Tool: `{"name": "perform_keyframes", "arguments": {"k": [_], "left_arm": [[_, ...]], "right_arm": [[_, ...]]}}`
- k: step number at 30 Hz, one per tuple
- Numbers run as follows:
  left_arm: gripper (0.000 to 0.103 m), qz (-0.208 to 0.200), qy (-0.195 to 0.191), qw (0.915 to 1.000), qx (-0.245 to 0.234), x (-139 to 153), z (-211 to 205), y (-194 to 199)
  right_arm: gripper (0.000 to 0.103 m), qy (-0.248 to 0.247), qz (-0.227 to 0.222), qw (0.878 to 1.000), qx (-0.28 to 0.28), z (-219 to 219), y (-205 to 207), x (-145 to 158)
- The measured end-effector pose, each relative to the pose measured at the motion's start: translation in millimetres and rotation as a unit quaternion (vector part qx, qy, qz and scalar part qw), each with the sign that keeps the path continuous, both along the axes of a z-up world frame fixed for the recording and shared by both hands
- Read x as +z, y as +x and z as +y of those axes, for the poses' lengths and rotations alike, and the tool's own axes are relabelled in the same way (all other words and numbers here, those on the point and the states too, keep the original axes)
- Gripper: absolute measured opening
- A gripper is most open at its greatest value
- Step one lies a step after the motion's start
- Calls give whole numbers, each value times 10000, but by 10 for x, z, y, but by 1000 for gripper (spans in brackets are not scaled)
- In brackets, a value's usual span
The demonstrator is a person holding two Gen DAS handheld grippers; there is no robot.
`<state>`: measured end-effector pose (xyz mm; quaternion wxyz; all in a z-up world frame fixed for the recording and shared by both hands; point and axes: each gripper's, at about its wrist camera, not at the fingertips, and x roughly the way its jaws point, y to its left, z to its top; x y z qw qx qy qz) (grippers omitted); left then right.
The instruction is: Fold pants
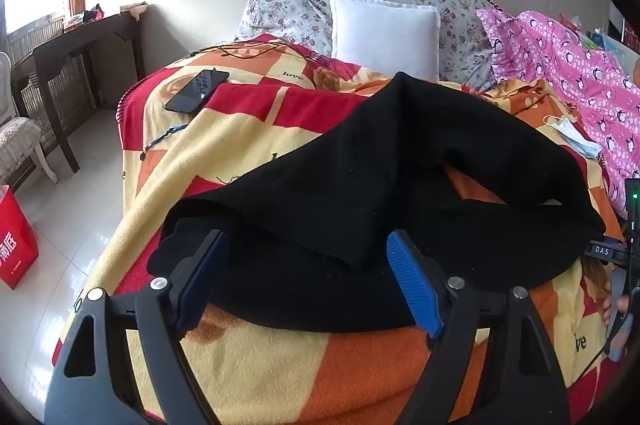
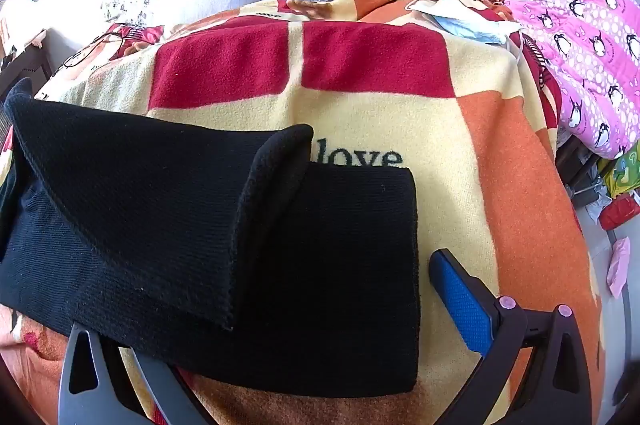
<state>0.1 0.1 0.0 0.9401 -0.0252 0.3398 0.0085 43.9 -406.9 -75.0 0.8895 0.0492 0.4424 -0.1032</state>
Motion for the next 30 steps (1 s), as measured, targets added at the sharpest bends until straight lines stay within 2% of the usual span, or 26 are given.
{"name": "perform_keyframes", "arguments": {"k": [5,11,17,20,30], "left_arm": [[82,-205,75,9998,-30,7,-1,-27],[82,-145,52,9999,9,29,-54,-65],[82,3,5,10000,52,44,-11,22],[82,1,9,10000,56,50,-17,28],[82,29,14,10000,47,18,-43,15]], "right_arm": [[102,-57,295,9995,-135,59,-161,73],[102,-64,-307,9992,227,255,-655,464],[102,257,-838,9945,576,616,-805,713],[102,133,-928,9927,759,819,-749,716],[102,411,-656,9888,1276,1246,-607,583]]}}
